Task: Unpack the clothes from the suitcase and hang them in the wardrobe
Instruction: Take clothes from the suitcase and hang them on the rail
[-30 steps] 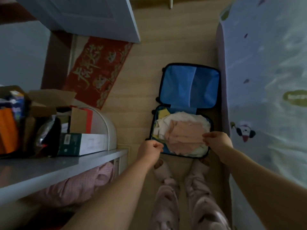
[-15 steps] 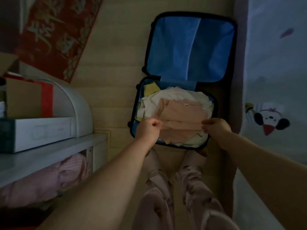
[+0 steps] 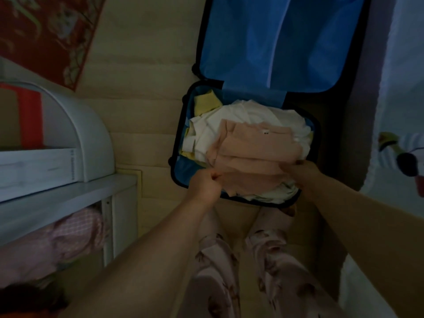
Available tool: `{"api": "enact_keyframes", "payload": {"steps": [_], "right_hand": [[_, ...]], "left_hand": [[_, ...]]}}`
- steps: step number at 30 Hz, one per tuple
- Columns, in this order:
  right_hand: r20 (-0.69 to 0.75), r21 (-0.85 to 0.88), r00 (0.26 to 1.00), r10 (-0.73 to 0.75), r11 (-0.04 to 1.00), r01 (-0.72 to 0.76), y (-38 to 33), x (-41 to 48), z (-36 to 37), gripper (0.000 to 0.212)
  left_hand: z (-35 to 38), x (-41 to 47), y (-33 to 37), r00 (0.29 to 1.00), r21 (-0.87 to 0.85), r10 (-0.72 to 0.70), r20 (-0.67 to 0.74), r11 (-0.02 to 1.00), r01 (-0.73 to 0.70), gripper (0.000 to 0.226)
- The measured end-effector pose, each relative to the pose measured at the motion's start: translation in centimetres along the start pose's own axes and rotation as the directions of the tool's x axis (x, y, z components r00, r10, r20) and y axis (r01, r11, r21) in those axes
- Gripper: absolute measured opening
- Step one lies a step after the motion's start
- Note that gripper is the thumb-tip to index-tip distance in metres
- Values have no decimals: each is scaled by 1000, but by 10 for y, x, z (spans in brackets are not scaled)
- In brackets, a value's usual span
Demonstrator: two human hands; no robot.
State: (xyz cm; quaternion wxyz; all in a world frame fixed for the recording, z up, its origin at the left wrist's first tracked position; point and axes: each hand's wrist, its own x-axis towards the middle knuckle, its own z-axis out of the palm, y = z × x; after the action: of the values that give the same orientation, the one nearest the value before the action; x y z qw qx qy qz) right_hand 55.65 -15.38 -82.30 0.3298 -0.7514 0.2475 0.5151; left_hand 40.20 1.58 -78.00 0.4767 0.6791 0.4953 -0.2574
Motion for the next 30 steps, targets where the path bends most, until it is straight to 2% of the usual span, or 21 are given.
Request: {"api": "enact_keyframes", "payload": {"steps": [6, 11, 14, 16, 23, 27, 30], "right_hand": [[-15, -74, 992, -125, 990, 123, -15, -25, 13, 43], [-7, -247, 970, -245, 940, 236, -28, -82, 29, 29], [46, -263, 956, -291, 919, 293, -45, -121, 35, 21], [86, -305, 940, -329, 890, 339, -66, -153, 38, 25], [153, -410, 893, -424, 795, 448, -156, -273, 25, 28], [157, -375, 848, -507, 763, 526, -198, -349, 20, 27], [149, -371, 823, -549, 740, 561, -221, -402, 23, 27]], "left_hand": [[-17, -3, 6, 999, 11, -38, -19, 999, 38, 16], [-44, -31, 29, 1000, 69, -30, -8, 997, 30, 16], [-64, -52, 49, 998, 134, -48, 29, 990, 44, 29], [-83, -72, 66, 998, 161, -41, 50, 986, 33, 40], [-160, -158, 123, 992, 89, 118, 50, 988, -122, 65], [-207, -212, 157, 966, 95, 257, 31, 961, -259, 46], [-236, -243, 171, 946, 43, 320, -51, 947, -318, 56]]}}
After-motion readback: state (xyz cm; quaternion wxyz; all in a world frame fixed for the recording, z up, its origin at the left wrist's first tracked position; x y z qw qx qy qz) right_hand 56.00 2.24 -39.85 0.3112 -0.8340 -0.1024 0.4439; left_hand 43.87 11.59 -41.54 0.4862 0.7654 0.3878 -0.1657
